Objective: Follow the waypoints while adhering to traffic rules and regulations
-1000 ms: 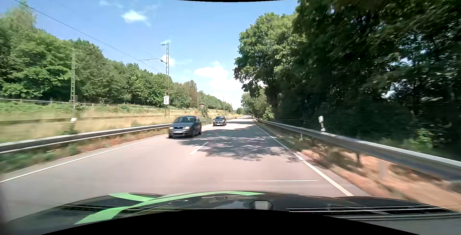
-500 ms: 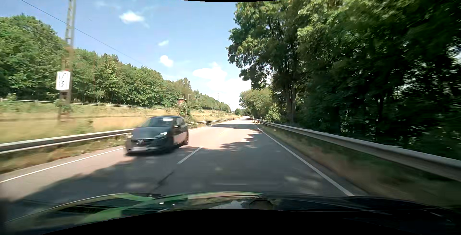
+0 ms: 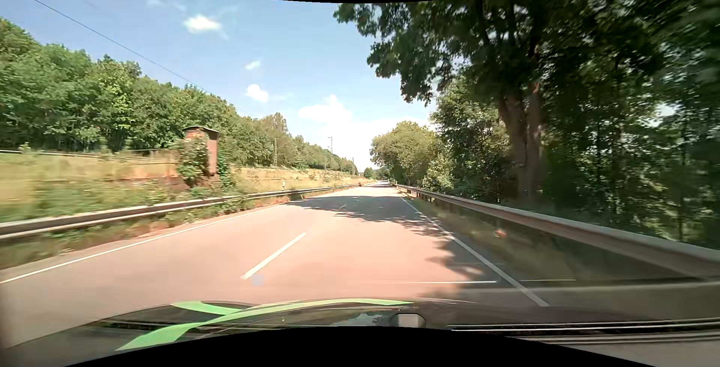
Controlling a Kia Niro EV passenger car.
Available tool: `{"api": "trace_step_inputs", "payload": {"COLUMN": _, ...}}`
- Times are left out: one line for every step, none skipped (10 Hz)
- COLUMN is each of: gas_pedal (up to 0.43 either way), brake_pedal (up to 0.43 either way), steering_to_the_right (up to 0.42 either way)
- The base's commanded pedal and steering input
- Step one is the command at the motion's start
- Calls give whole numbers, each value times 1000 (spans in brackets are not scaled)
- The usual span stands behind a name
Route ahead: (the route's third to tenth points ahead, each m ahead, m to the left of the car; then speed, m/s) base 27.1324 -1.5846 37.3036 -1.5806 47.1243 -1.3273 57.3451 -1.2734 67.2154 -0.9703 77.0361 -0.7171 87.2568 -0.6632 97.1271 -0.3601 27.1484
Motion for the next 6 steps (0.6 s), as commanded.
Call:
{"api": "trace_step_inputs", "payload": {"gas_pedal": 169, "brake_pedal": 0, "steering_to_the_right": 2}}
{"api": "trace_step_inputs", "payload": {"gas_pedal": 169, "brake_pedal": 0, "steering_to_the_right": 2}}
{"api": "trace_step_inputs", "payload": {"gas_pedal": 189, "brake_pedal": 0, "steering_to_the_right": 2}}
{"api": "trace_step_inputs", "payload": {"gas_pedal": 197, "brake_pedal": 0, "steering_to_the_right": 2}}
{"api": "trace_step_inputs", "payload": {"gas_pedal": 209, "brake_pedal": 0, "steering_to_the_right": 0}}
{"api": "trace_step_inputs", "payload": {"gas_pedal": 220, "brake_pedal": 0, "steering_to_the_right": -1}}
